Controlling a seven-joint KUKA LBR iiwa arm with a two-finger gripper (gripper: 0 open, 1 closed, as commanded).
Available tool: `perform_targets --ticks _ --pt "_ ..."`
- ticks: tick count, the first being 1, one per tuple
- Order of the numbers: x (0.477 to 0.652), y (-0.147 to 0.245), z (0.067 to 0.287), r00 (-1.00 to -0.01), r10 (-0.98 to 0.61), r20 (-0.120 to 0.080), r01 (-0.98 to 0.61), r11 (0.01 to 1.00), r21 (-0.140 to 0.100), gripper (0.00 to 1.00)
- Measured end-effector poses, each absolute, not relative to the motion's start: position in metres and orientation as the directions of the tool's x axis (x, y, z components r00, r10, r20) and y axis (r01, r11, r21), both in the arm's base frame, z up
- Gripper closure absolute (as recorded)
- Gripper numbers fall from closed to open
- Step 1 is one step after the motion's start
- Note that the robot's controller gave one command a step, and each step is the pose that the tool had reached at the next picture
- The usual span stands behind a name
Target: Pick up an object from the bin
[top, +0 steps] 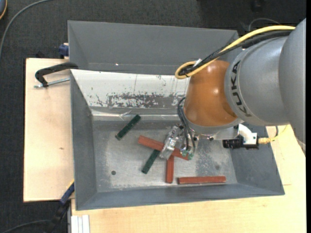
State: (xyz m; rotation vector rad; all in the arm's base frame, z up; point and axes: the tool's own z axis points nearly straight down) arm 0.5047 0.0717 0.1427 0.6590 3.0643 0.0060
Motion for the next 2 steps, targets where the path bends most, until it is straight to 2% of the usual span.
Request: perform_targets --ticks 1,2 --pt "0.5068 0.0726 0.1911 -0.912 0.409 -0.008 0.409 0.912 0.006 1.0" --pt "0.5079 0.0735 0.1991 -0.913 0.407 -0.005 0.407 0.913 0.004 1.0"
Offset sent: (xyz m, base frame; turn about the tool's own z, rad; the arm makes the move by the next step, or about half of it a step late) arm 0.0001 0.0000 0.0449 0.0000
